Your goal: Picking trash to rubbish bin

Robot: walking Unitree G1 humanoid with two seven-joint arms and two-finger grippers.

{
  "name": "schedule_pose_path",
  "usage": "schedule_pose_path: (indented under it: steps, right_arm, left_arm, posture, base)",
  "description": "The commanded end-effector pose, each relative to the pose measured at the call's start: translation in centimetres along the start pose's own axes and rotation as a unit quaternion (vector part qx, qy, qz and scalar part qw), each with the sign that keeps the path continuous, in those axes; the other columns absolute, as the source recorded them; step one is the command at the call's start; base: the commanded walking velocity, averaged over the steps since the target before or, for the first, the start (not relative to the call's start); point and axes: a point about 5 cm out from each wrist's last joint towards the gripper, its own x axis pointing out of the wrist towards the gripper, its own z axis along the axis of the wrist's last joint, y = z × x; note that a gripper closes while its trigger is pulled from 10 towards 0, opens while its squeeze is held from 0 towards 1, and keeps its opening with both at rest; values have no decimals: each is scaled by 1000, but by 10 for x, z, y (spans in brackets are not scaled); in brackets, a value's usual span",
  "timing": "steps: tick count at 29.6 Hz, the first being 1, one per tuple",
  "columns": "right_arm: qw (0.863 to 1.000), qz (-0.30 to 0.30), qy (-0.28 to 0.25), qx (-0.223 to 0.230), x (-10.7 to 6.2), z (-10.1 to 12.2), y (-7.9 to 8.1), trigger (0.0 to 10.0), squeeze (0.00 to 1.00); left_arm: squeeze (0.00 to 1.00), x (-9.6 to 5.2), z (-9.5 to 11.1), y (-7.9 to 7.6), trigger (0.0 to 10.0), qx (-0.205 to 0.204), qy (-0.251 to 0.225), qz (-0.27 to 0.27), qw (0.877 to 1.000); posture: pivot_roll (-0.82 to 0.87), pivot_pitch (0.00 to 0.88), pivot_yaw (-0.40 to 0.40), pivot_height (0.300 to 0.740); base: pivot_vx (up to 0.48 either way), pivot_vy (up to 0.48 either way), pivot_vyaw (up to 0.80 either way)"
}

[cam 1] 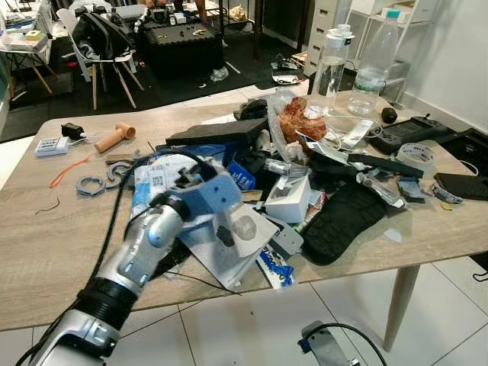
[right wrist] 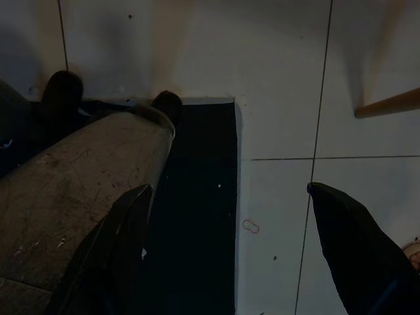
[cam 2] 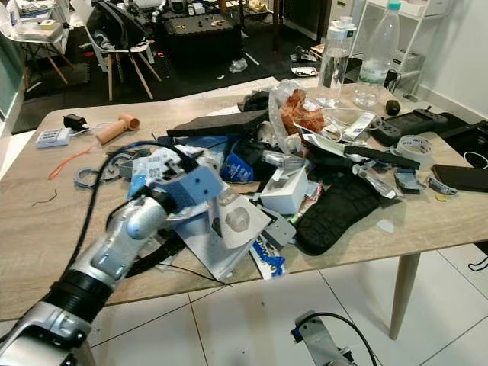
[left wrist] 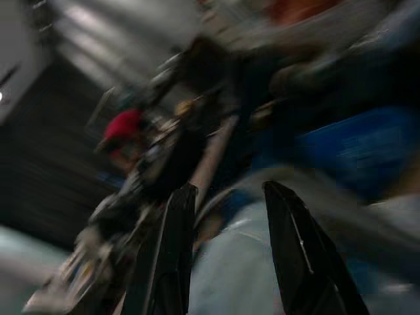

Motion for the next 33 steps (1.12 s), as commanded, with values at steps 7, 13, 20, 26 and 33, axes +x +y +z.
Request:
schedule_pose_path:
  steps: [7, 13, 20, 26, 33]
  right_arm:
    - [999, 15, 33, 0, -1, -19, 8, 10000, 0]
    - [999, 16, 33, -1, -1, -20, 8, 10000, 0]
    - [999, 19, 30, -4, -1, -17, 11, 10000, 0]
    - [999, 19, 31, -5, -1, -17, 11, 10000, 0]
    - [999, 20, 32, -3, -1, -18, 11, 10000, 0]
  left_arm:
    - [0, -15, -26, 67, 10000, 34, 57, 106, 992]
    - [0, -26, -52, 61, 10000, 13, 118, 52, 992]
    - [0, -48, -85, -6, 10000, -276, 264, -55, 922]
    - [0, -42, -83, -6, 10000, -373, 242, 15, 895]
    - [1000, -38, -77, 29, 10000, -457, 170, 121, 865]
  posture:
    - [37, 36, 55, 740]
    - [42, 32, 58, 740]
    - [40, 33, 57, 740]
    - [41, 39, 58, 740]
    - [39, 47, 57, 740]
  base:
    - [0, 0, 0]
    - [0, 0, 0]
    - [0, 0, 0]
    - [0, 0, 0]
    - [0, 0, 0]
